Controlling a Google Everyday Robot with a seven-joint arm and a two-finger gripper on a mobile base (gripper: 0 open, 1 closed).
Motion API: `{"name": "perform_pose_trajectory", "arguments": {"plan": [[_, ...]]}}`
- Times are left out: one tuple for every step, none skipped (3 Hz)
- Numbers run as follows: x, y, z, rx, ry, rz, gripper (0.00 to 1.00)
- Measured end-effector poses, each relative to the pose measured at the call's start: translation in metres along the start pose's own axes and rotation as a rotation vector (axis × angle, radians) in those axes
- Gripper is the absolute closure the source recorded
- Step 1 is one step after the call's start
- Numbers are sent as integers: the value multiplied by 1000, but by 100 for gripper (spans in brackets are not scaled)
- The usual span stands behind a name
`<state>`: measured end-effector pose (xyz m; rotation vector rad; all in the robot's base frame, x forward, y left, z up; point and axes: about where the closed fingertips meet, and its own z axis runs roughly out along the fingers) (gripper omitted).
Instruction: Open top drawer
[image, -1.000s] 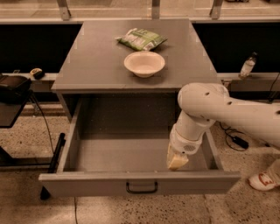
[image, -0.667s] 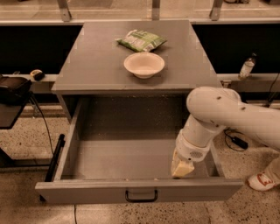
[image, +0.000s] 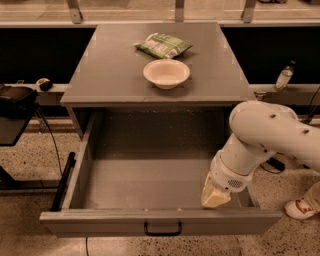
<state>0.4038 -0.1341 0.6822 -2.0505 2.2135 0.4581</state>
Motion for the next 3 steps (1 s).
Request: {"name": "perform_pose_trajectory", "arguments": {"plan": [[-6,-15,-38,134,-66,-26,100],[-7,-44,-86,278,-134,-75,100],[-10,-48,-94,297,-138,-95,82]]}}
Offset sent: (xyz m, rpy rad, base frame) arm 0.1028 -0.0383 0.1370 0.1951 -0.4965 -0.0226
